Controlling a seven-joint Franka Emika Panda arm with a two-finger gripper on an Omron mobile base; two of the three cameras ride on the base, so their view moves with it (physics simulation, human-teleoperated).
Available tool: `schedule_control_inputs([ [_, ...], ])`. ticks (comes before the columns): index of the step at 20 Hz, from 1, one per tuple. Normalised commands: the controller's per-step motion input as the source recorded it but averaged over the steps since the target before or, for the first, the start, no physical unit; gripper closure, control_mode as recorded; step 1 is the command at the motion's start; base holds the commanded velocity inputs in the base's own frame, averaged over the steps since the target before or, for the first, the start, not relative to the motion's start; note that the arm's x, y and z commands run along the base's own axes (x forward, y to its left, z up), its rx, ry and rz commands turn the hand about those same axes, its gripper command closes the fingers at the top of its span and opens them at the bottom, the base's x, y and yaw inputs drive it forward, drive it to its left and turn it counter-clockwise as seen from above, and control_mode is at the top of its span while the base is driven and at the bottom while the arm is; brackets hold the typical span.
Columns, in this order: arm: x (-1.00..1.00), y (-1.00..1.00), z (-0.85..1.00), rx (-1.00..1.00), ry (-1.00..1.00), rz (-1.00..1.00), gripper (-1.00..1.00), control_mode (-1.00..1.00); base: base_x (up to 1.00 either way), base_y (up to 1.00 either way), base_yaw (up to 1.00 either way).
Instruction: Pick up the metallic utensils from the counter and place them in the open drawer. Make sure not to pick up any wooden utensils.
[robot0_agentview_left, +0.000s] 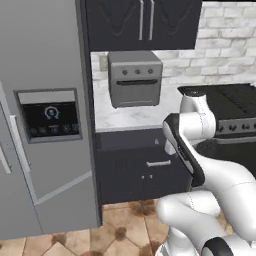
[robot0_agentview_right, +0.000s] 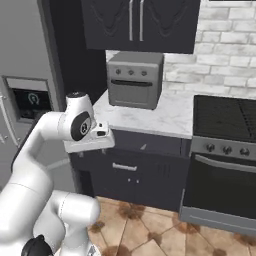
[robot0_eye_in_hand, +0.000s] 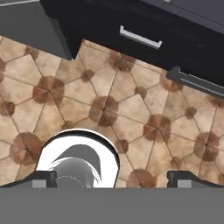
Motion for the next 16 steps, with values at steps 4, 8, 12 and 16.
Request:
schedule_control_inputs([
  [4,0.0,0.0,0.0,0.0,0.0,0.0,-1.0,1.0,-0.04,0.57,0.84],
  [8,0.0,0.0,0.0,0.0,0.0,0.0,-1.0,1.0,0.0,0.26,1.0],
  [12,0.0,0.0,0.0,0.0,0.0,0.0,-1.0,1.0,0.0,0.39,1.0],
  [16,0.0,0.0,0.0,0.0,0.0,0.0,-1.0,1.0,0.0,0.35,1.0],
])
